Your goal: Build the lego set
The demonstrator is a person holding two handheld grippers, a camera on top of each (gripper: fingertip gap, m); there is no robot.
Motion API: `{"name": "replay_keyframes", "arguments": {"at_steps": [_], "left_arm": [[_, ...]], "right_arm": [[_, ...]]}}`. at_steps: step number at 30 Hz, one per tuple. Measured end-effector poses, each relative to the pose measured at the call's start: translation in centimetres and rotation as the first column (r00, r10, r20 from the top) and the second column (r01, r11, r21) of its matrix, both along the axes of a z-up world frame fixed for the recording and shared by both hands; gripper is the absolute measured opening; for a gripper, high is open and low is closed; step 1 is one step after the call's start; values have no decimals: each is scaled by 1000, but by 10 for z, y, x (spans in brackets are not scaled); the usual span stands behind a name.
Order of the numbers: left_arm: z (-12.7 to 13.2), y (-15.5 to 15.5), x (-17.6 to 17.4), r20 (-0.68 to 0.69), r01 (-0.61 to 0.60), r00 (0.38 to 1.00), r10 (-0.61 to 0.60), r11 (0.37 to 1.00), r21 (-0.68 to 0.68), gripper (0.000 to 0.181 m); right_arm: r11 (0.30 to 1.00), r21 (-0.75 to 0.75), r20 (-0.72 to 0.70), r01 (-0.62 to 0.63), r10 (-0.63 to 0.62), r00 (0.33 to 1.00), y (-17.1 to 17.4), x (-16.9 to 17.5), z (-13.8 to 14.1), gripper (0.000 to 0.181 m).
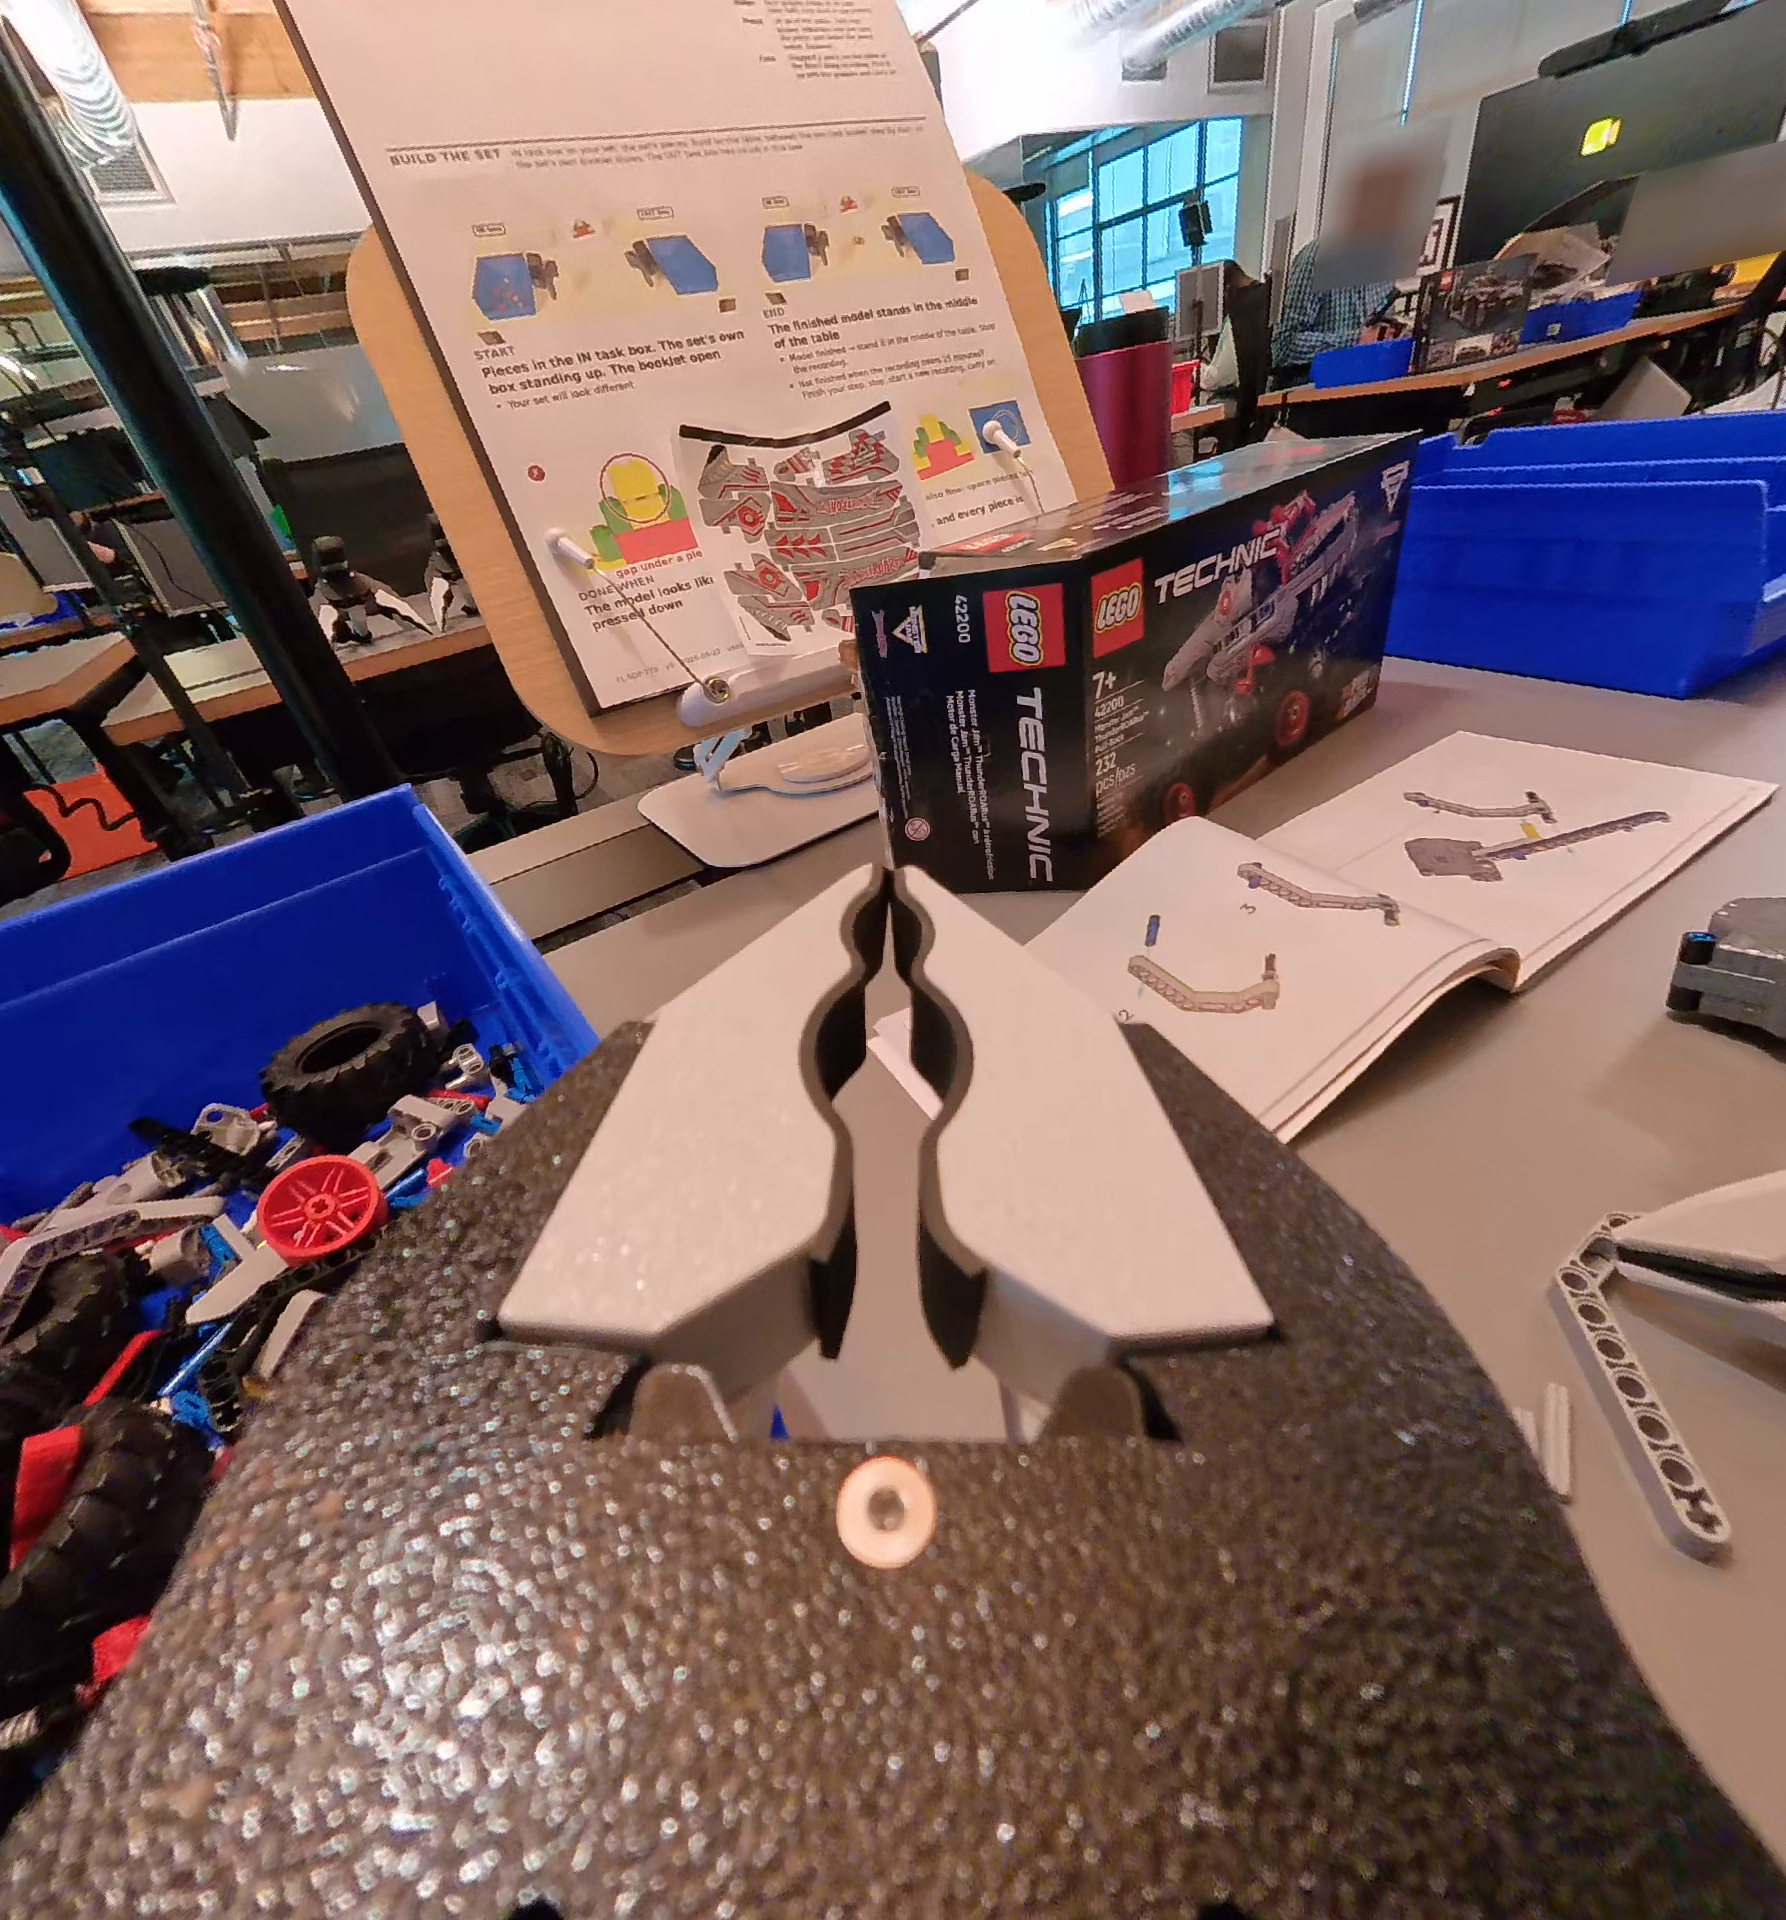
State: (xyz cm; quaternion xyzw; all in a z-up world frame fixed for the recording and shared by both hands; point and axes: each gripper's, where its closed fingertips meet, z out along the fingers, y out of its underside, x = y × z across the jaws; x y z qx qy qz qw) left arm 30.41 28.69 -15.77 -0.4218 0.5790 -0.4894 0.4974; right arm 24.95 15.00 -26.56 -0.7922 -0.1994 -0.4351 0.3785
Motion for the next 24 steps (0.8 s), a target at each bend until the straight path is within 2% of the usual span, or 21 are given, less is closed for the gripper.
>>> {"name": "replay_keyframes", "arguments": {"at_steps": [7, 11, 15, 17, 21, 24], "left_arm": [[-6, -6, 1, -39, 36, 999, -37, 999, -7, 0], [-24, -26, -1, -150, 168, 975, -163, 986, 22, 0], [-44, -55, -19, -297, 397, 889, -349, 910, 119, 1], [-63, -64, -29, -404, 483, 826, -394, 864, 145, 4], [-104, -71, -43, -599, 576, 704, -382, 800, 166, 6], [-116, -71, -47, -646, 596, 677, -353, 777, 200, 7]], "right_arm": [[1000, 2, -5, 1, -1, 1000, 1, 1, 0, 0], [1000, 3, -8, -1, 1, 1000, 1, 1, 0, 0], [1000, 6, -17, 0, 0, 1000, 2, 2, 0, 0], [1000, 6, -15, -1, 1, 1000, 2, 2, 0, 0], [1000, 5, -7, -4, 4, 1000, 2, 2, 0, 0], [1000, 4, -5, -4, 4, 1000, 3, 2, -1, 0]]}}
